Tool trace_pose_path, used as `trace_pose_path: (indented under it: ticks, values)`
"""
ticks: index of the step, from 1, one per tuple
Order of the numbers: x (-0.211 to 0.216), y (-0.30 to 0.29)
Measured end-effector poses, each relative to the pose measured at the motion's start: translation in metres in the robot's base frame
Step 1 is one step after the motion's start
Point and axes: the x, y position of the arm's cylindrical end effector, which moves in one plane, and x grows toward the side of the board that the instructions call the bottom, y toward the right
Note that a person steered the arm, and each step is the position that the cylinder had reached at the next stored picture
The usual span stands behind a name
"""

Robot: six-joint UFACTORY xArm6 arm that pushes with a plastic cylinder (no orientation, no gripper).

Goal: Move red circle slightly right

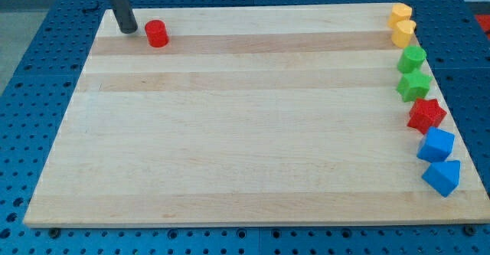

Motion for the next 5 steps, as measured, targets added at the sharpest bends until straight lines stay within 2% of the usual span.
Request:
trace_pose_path:
  ticks: [1,2,5]
  values:
    - [0.012,0.008]
    - [0.012,0.049]
    - [0.012,0.229]
